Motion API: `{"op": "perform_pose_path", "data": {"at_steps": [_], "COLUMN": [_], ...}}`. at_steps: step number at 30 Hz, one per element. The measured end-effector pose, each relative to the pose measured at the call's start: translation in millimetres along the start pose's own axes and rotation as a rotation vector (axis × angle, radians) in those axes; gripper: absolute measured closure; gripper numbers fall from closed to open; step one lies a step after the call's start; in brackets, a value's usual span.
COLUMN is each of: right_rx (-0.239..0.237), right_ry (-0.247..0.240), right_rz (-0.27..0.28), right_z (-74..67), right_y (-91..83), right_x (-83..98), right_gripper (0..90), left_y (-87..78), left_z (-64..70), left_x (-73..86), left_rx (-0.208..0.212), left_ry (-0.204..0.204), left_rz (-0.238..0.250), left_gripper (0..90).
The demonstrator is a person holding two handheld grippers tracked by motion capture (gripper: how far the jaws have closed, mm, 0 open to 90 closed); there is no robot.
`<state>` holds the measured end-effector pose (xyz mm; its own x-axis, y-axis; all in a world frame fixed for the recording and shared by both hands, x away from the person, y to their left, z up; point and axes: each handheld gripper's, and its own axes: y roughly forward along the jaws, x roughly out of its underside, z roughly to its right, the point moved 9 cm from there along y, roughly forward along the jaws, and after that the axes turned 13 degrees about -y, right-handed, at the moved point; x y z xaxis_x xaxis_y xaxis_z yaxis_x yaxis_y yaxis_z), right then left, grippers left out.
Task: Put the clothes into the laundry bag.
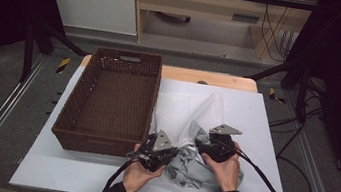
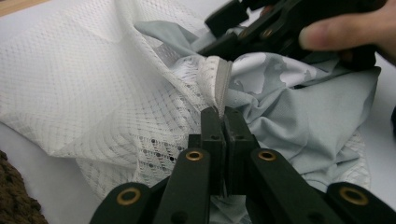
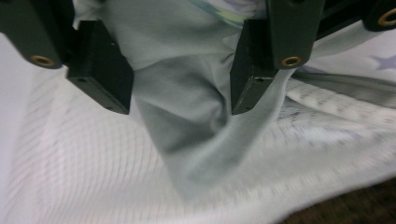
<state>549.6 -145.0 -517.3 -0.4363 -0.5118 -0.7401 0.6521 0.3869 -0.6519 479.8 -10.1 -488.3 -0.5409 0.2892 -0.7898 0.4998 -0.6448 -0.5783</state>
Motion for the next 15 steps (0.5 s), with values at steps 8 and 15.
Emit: {"op": "perform_pose_path", "data": {"at_steps": [8, 15], "right_rx": [-0.039, -0.05], "right_ry": [0.005, -0.038], "right_rz": [-0.047, 0.123], "right_z": [-2.8, -8.0], "right_y": [-2.9, -48.0], "right_x": [5.2, -19.5], "right_gripper": [86.4, 86.5], "left_y": [1.4, -1.3], "left_z": [-0.5, -2.7], "left_x": [1.0, -3.5], "left_rx": [-0.004, 0.0], "left_ry": [0.002, -0.014], "left_rz": [-0.004, 0.008], "left_gripper": [88.5, 88.5]}}
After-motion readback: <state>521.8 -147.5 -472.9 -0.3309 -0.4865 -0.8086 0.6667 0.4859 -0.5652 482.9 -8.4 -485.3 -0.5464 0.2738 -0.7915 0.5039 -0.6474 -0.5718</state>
